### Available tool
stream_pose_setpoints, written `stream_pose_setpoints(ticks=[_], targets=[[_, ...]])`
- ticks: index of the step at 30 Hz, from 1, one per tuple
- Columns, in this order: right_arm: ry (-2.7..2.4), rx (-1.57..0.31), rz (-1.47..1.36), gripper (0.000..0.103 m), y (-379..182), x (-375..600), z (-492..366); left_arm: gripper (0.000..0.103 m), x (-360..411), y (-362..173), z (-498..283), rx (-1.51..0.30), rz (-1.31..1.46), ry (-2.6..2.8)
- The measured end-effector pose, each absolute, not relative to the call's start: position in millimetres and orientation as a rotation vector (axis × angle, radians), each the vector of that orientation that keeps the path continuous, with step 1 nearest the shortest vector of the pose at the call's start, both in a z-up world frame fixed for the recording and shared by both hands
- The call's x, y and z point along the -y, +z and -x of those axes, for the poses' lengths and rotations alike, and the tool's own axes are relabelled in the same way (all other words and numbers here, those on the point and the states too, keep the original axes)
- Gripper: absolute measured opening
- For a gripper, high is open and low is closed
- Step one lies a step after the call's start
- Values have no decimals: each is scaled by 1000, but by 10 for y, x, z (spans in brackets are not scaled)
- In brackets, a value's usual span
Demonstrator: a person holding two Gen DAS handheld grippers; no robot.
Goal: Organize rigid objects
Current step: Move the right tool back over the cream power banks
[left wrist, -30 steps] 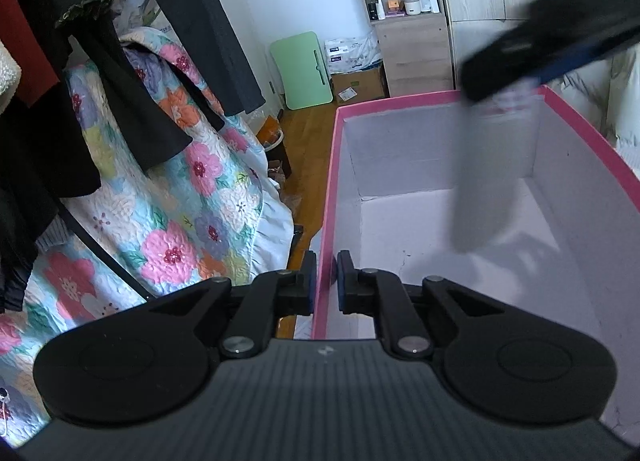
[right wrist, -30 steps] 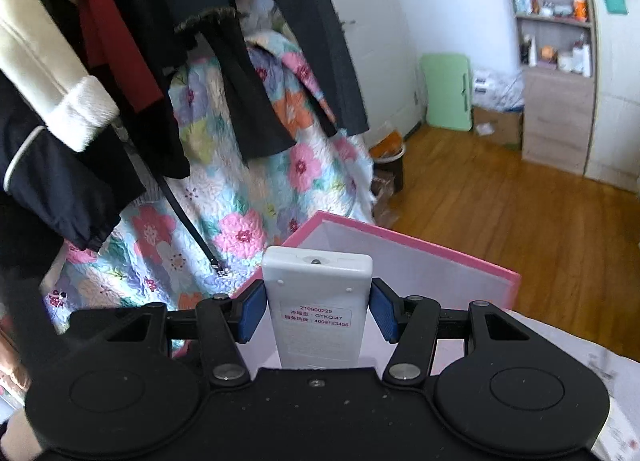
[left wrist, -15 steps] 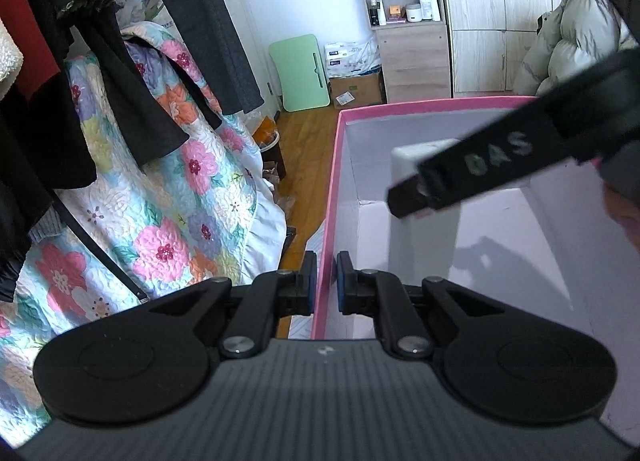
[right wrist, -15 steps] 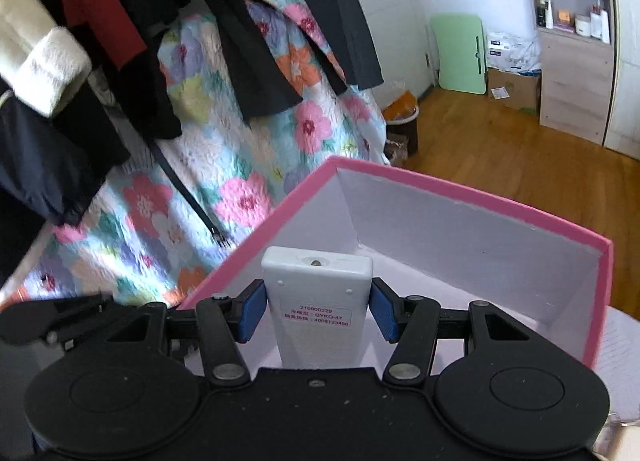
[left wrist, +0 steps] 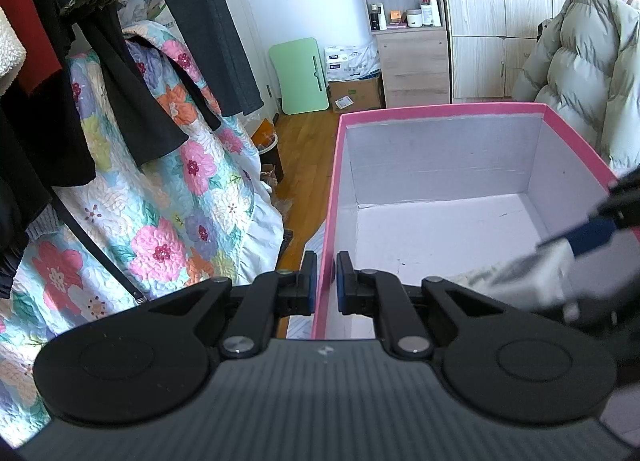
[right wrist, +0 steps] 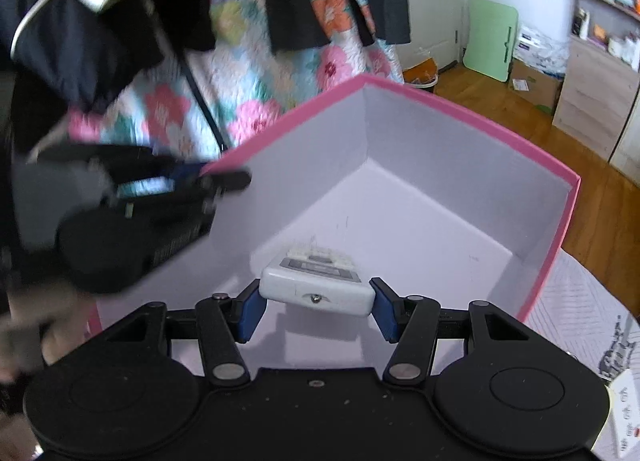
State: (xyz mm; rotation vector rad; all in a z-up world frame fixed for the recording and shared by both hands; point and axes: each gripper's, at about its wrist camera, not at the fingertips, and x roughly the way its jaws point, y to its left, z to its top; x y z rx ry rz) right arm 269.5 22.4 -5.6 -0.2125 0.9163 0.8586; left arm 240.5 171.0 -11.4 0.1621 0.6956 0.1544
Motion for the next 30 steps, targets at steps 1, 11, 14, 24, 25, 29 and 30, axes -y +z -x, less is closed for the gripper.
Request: stream_pose_setpoints(ticks=[1, 11, 14, 24, 25, 29, 30], targets=[[856, -920, 226, 61, -71, -231, -2653, 9, -1711, -114, -2405, -696, -162, 155], [931, -989, 67, 64, -54, -66, -2474, 9, -1712, -111, -2399, -696, -158, 156], [926, -917, 1, 64, 115, 185, -2367, 9, -1725, -120, -2405, -696, -156, 156], [621, -847, -131, 64, 234, 1425, -2203, 9, -1724, -132, -2413, -696, -154, 155], [592, -856, -138, 64, 190, 1508, -2188, 9, -1720, -133, -2415, -697, -158, 155], [536, -907, -171, 64, -81, 1672, -2126, 9, -1718, -147, -2419, -697, -158, 155], [535, -918, -178, 64, -141, 1668, -2119, 9, -1721, -145, -2418, -698, -158, 156]])
